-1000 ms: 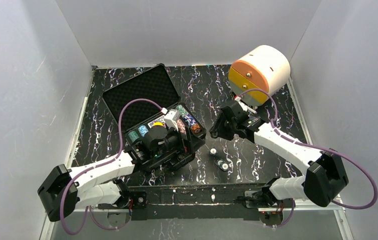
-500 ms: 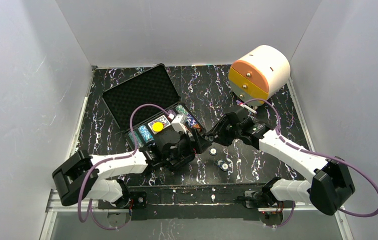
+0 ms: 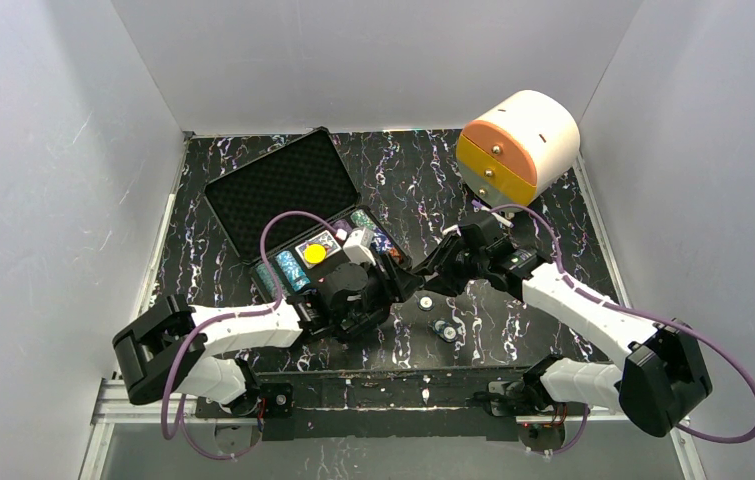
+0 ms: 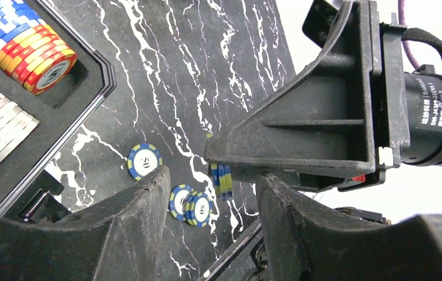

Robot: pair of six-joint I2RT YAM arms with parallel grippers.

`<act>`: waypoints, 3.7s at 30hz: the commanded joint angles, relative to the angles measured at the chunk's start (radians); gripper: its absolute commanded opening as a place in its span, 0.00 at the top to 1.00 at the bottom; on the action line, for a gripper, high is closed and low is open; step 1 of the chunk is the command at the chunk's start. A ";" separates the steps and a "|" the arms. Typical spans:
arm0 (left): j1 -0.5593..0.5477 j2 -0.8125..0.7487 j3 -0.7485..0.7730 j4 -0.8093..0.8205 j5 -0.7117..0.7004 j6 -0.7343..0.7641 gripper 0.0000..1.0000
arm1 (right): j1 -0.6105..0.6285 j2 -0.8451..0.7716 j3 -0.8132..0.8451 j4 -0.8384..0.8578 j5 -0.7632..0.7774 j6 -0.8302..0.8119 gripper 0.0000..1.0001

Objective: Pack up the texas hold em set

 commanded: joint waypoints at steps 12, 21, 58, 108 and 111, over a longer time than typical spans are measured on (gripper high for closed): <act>-0.040 0.035 0.076 0.045 -0.128 0.010 0.87 | -0.022 -0.032 -0.021 0.071 -0.097 0.026 0.99; -0.042 -0.073 0.112 -0.260 -0.195 0.188 1.00 | -0.075 -0.078 -0.005 0.041 -0.040 -0.090 0.28; 0.110 -0.012 0.417 -1.609 -0.198 0.398 1.00 | -0.172 -0.117 0.011 0.009 -0.046 -0.282 0.20; 0.138 0.131 0.475 -1.702 -0.089 0.508 1.00 | -0.175 -0.133 -0.005 0.006 -0.047 -0.303 0.20; 0.138 0.147 0.468 -1.692 -0.101 0.506 1.00 | -0.176 -0.137 -0.001 0.002 -0.044 -0.306 0.20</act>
